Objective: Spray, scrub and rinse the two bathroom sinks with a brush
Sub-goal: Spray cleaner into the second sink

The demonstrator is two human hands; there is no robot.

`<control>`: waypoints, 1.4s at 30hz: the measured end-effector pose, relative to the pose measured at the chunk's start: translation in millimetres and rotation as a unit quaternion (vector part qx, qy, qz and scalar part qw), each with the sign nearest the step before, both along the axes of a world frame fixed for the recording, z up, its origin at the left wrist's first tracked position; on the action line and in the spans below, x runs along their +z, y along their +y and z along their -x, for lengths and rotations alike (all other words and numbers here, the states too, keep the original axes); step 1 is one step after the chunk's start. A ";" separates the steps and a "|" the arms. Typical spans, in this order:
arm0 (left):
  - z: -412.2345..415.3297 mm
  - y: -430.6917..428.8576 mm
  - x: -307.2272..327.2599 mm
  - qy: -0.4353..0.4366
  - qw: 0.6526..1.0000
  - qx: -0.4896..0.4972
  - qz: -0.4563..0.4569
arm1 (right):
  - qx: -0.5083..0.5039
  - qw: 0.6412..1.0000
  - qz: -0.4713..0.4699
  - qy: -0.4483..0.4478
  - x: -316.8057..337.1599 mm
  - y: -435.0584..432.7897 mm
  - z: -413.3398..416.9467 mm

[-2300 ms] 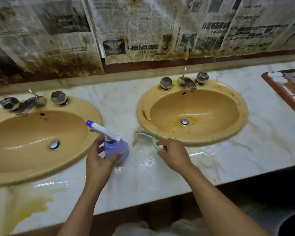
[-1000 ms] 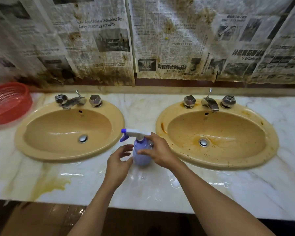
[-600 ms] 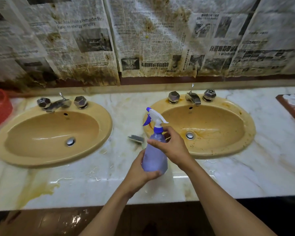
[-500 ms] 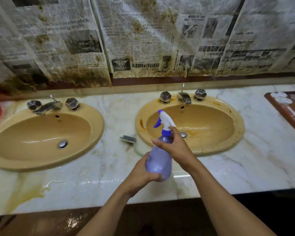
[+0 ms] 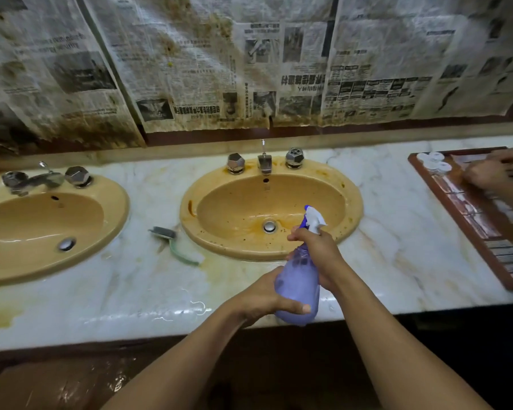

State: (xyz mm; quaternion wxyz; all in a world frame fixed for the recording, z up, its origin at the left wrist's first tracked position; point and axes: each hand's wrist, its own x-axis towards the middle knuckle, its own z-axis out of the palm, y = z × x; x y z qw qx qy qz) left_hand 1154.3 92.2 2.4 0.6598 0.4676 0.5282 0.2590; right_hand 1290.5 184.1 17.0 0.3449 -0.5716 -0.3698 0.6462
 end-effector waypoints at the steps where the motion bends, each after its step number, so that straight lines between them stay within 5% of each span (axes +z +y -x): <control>1: -7.5 0.1 1.2 0.017 1.000 0.006 -0.004 | 0.003 1.000 -0.002 -0.020 -2.2 1.7 -3.6; 15: -25.3 -12.1 -4.7 0.081 0.996 0.043 -0.006 | 0.047 0.992 -0.042 -0.113 -4.1 1.4 -9.1; 25: -7.8 -11.5 0.4 0.071 0.996 0.051 -0.006 | 0.086 0.991 -0.089 0.048 -3.1 -0.3 -3.5; 42: 21.9 -18.4 2.3 0.102 0.994 0.018 0.019 | 0.033 0.997 -0.028 0.061 -7.3 6.6 28.3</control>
